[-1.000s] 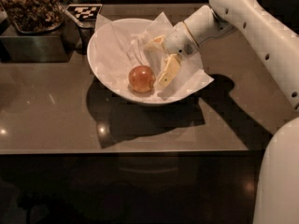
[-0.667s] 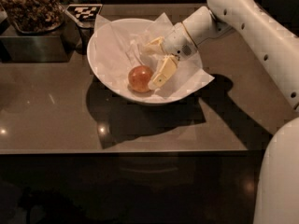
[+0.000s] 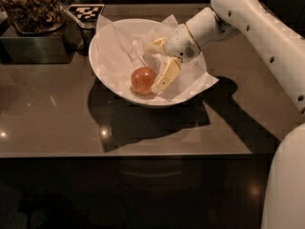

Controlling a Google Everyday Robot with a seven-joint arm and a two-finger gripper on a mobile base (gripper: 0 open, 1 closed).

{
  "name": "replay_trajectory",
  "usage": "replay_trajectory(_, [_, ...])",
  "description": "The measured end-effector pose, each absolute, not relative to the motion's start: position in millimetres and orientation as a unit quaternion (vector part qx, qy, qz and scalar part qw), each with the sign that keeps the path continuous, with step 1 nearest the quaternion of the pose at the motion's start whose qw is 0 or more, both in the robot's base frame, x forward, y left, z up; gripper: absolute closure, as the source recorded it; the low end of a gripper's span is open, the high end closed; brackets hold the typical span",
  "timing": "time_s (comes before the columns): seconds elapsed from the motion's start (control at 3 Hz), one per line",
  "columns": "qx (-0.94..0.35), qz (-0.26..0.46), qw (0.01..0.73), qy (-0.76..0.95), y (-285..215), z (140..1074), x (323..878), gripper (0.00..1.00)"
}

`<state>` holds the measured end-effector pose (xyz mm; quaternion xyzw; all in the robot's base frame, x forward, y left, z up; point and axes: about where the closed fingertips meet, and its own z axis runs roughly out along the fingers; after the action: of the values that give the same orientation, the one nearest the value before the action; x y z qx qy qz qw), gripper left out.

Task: Pick apple from white bowl

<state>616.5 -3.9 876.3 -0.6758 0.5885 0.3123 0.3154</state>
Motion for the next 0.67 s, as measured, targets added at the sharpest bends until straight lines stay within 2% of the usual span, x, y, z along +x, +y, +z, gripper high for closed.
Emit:
replay_trajectory(0.33, [-0.676,0.321,0.313,0.585,-1.4,874.5,617.8,0.12])
replay_trajectory(0.67, [-0.682,0.326,0.297,0.584,3.7,870.6,620.0,0.31])
